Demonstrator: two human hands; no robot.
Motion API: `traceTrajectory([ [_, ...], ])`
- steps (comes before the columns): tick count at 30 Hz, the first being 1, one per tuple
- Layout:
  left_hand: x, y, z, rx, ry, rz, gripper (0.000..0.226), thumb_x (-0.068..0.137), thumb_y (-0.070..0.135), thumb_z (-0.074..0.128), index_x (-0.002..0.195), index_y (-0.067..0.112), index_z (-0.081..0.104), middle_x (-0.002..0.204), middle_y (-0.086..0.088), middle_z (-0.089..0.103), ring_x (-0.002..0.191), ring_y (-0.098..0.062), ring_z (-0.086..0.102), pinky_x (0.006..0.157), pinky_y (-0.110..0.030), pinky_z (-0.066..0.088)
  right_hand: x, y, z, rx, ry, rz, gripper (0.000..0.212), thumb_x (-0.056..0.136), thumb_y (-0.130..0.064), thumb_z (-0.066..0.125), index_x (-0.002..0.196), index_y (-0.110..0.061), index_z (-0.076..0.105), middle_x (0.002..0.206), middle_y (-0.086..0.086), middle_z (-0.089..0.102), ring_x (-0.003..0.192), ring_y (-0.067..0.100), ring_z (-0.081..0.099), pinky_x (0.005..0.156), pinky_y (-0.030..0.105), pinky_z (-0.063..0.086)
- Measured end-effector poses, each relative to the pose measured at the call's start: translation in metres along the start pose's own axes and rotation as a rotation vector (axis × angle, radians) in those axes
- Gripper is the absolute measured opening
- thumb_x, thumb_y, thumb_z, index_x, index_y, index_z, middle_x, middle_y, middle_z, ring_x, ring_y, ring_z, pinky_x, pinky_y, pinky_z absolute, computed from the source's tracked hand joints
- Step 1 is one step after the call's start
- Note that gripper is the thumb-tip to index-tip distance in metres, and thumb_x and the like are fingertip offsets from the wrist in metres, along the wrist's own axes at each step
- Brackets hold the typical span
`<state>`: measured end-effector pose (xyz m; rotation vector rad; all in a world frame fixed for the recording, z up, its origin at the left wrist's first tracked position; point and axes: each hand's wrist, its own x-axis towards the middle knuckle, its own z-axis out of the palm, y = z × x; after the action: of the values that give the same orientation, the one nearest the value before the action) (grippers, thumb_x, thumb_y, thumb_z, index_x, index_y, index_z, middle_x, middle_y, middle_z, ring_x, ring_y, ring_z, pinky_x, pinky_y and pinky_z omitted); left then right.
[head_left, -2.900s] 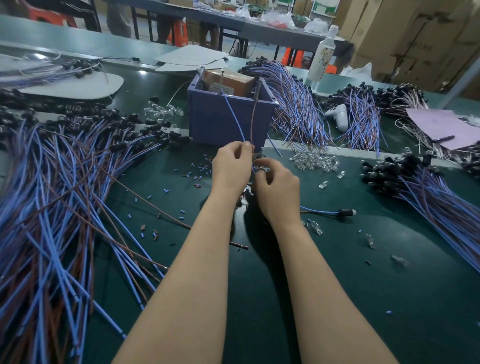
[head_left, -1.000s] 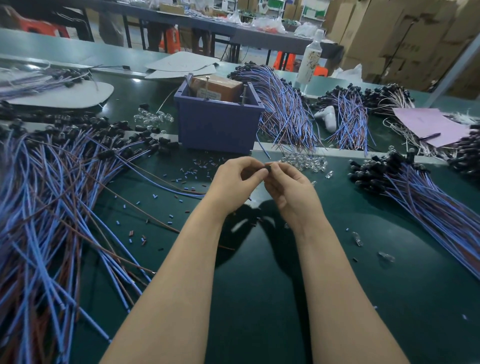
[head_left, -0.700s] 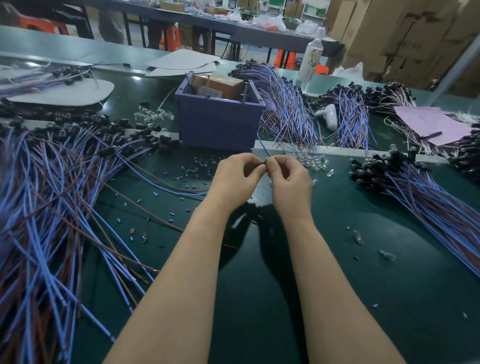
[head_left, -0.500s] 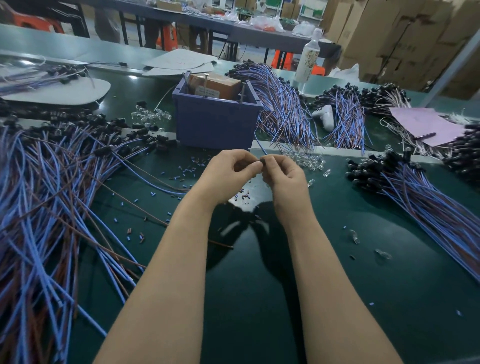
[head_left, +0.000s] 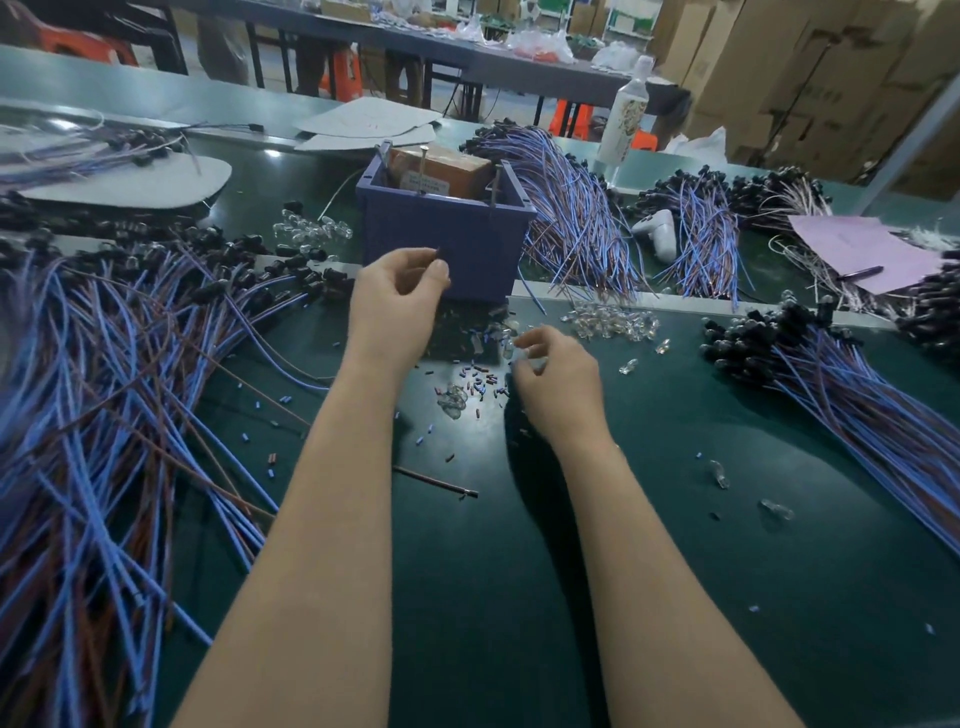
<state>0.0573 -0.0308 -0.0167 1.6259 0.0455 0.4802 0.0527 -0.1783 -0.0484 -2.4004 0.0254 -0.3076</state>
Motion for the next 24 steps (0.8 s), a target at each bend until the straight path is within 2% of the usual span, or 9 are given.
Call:
traceTrajectory([
  [2, 0.002, -0.004, 0.001, 0.003, 0.041, -0.025, 0.018, 0.094, 0.014, 0.056, 0.110, 0.009, 0.063, 0.087, 0.000, 0.067, 0.079, -0.001, 0.061, 0.076, -0.008, 0.048, -0.003, -0.004, 0.000, -0.070, -0.018, -0.053, 0.022, 0.091, -0.021, 0.056, 0.110, -0.018, 0.066, 0.116, 0.007, 0.057, 0.112, 0.025, 0.050, 0.095, 0.029, 0.038],
  [5, 0.004, -0.012, 0.006, 0.028, 0.068, -0.054, 0.018, 0.093, 0.017, 0.057, 0.108, 0.009, 0.064, 0.096, -0.007, 0.068, 0.091, -0.013, 0.063, 0.090, -0.026, 0.050, -0.009, -0.014, 0.005, -0.107, -0.112, -0.135, 0.026, 0.088, -0.037, 0.061, 0.106, -0.020, 0.070, 0.113, 0.007, 0.058, 0.111, 0.024, 0.050, 0.094, 0.029, 0.038],
  [8, 0.000, -0.016, 0.014, 0.064, 0.101, -0.047, 0.018, 0.093, 0.017, 0.057, 0.107, 0.009, 0.065, 0.097, -0.007, 0.068, 0.094, -0.017, 0.063, 0.092, -0.032, 0.050, -0.014, -0.023, 0.015, -0.196, -0.225, -0.166, 0.033, 0.085, -0.044, 0.064, 0.109, -0.021, 0.068, 0.110, 0.006, 0.056, 0.107, 0.025, 0.052, 0.092, 0.034, 0.043],
  [12, -0.003, -0.023, 0.019, 0.123, 0.137, -0.064, 0.023, 0.094, 0.017, 0.056, 0.112, 0.005, 0.064, 0.104, -0.009, 0.069, 0.098, -0.019, 0.063, 0.094, -0.033, 0.048, -0.018, -0.025, 0.027, -0.210, -0.187, -0.227, 0.018, 0.089, -0.028, 0.062, 0.102, -0.017, 0.067, 0.104, 0.007, 0.055, 0.095, 0.029, 0.056, 0.080, 0.033, 0.043],
  [14, -0.004, -0.024, 0.020, 0.132, 0.132, -0.062, 0.024, 0.094, 0.017, 0.057, 0.113, 0.006, 0.064, 0.102, -0.007, 0.069, 0.097, -0.017, 0.063, 0.095, -0.033, 0.048, -0.016, -0.022, 0.027, -0.188, -0.134, -0.193, 0.015, 0.090, -0.020, 0.059, 0.101, -0.013, 0.064, 0.106, 0.009, 0.055, 0.094, 0.031, 0.056, 0.076, 0.032, 0.040],
  [19, -0.007, -0.027, 0.025, 0.203, 0.041, -0.031, 0.025, 0.094, 0.019, 0.056, 0.116, 0.009, 0.064, 0.102, 0.000, 0.066, 0.094, -0.010, 0.058, 0.092, -0.025, 0.046, 0.000, 0.001, 0.007, -0.105, 0.075, 0.013, 0.018, 0.092, -0.015, 0.057, 0.105, -0.007, 0.065, 0.109, 0.013, 0.057, 0.101, 0.028, 0.053, 0.081, 0.026, 0.033],
  [24, -0.013, -0.030, 0.030, 0.336, -0.132, -0.032, 0.023, 0.094, 0.016, 0.055, 0.115, 0.016, 0.064, 0.104, 0.001, 0.067, 0.100, -0.016, 0.059, 0.093, -0.026, 0.043, 0.005, 0.010, -0.001, -0.093, 0.055, 0.069, 0.024, 0.092, -0.011, 0.054, 0.112, -0.006, 0.064, 0.116, 0.014, 0.056, 0.106, 0.026, 0.055, 0.090, 0.027, 0.038],
])
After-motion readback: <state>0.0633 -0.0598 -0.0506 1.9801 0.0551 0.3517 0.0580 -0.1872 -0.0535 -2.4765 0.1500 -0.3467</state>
